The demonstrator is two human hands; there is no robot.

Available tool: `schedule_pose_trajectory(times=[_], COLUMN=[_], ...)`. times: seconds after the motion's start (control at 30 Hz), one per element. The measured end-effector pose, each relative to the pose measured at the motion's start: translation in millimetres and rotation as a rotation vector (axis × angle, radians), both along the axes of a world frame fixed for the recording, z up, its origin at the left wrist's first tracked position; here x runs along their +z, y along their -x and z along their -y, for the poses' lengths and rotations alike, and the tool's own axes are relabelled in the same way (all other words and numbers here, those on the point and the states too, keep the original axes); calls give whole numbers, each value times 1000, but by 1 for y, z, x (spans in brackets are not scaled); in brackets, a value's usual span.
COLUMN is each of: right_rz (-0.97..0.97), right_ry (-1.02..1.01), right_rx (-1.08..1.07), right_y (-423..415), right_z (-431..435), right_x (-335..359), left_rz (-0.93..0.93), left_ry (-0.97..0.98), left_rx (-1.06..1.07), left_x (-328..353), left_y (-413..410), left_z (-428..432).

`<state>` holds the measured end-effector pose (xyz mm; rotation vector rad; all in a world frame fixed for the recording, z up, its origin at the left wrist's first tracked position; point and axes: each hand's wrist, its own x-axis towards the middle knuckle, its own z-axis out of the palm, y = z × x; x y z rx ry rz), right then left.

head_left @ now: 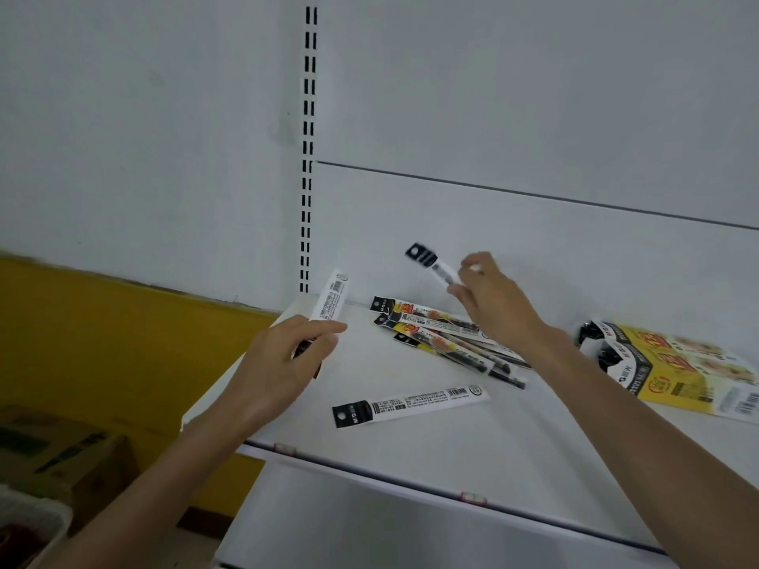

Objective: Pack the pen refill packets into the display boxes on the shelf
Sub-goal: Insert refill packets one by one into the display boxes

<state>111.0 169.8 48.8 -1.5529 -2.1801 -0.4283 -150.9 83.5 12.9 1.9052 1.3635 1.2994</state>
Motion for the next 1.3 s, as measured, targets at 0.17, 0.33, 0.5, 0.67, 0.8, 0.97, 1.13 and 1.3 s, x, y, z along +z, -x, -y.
schedule_pose_trajectory(times=[0.17,0.33,0.5,0.67,0.8,0.97,1.13,1.3], right_rz=[92,-9,-79,-135,-127,-597,-1048,-1002], right_ry=[346,335,255,665,695,505,560,473], right_rx=[-41,-83,149,279,212,176,316,123], right_y=[3,3,15,31,28,37,64,15], right_z=[-11,-17,5,57,59,65,84,97], right_x=[-24,-23,-7,-8,-20,-18,-11,-8], left_rz=[-148,-67,12,415,495,432,303,342], left_ry=[212,10,-274,-300,-187,140,189,94], left_rx=[-179,-100,135,235,196,142,-30,36], left_x=[4,3,14,16,13,8,9,16], left_y=[11,16,14,10,0,-17,-64,-103], left_z=[7,3,6,0,3,-3,-14,-17])
